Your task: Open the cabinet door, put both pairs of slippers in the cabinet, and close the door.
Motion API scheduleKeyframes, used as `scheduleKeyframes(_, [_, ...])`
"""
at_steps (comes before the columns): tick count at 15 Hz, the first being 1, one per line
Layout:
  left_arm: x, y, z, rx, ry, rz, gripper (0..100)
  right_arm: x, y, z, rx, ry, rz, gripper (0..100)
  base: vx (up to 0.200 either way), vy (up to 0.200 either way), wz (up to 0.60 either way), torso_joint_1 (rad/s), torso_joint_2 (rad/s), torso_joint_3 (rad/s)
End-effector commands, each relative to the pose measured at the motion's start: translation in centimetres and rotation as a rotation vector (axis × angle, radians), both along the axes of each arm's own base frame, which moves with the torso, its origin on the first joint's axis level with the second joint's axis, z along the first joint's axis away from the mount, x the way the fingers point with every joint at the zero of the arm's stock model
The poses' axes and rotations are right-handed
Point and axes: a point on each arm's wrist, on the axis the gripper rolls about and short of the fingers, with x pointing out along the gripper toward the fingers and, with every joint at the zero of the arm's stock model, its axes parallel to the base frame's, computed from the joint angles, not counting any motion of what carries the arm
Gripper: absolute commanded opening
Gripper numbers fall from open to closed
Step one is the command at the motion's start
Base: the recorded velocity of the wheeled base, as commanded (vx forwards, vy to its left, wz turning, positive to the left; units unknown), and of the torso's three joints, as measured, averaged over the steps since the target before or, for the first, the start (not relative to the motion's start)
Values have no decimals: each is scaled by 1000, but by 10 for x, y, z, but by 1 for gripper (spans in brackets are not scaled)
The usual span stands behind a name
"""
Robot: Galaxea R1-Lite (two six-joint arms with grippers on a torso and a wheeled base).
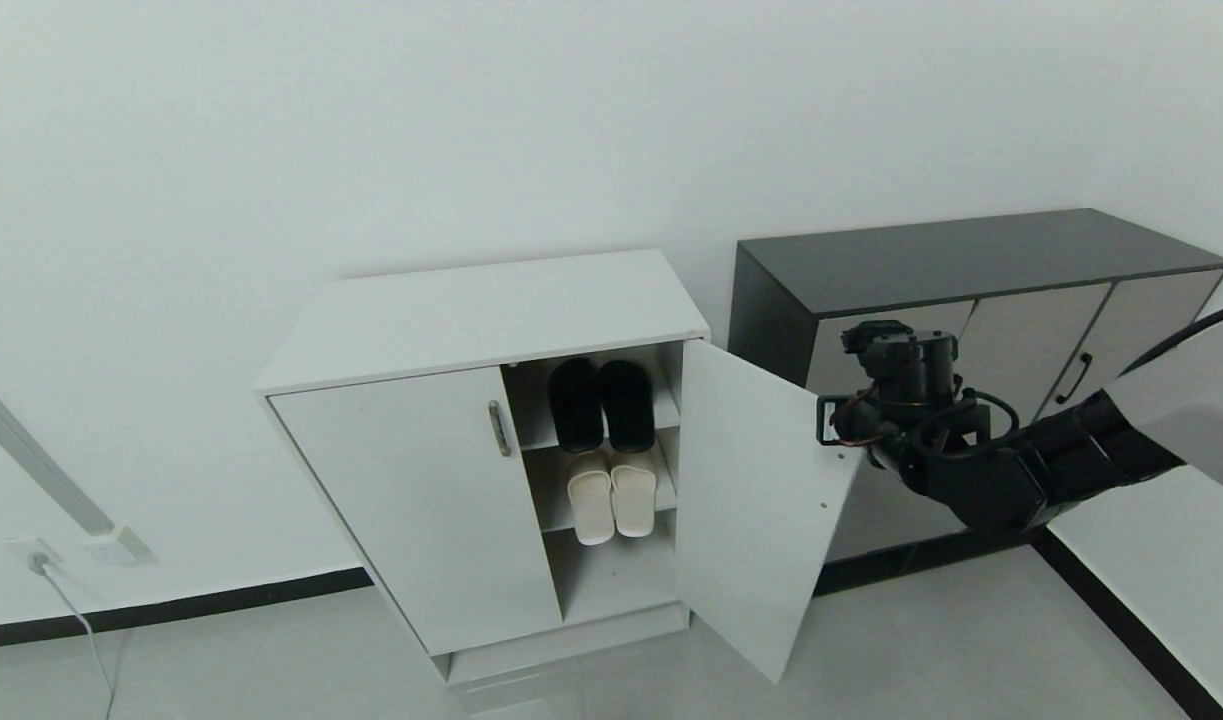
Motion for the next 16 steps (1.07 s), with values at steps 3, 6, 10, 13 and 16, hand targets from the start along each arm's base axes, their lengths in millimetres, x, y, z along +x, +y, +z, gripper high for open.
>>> scheduleKeyframes(3, [0, 0, 0, 0, 1, 0, 0, -34, 26, 7, -8, 11, 95, 0, 0, 0, 0, 0, 0, 0])
scheduleKeyframes(6, [0, 0, 0, -2, 1, 0, 0, -66, 51, 18, -2, 1, 187, 0, 0, 0, 0, 0, 0, 0])
scheduleKeyframes(10, [0, 0, 0, -2, 1, 0, 0, -87, 60, 26, 8, -11, 242, 0, 0, 0, 0, 0, 0, 0])
scheduleKeyframes(13, [0, 0, 0, -2, 1, 2, 0, -90, 60, 24, 4, -13, 252, 0, 0, 0, 0, 0, 0, 0])
scheduleKeyframes(16, [0, 0, 0, -2, 1, 2, 0, -91, 59, 22, -13, -11, 259, 0, 0, 0, 0, 0, 0, 0])
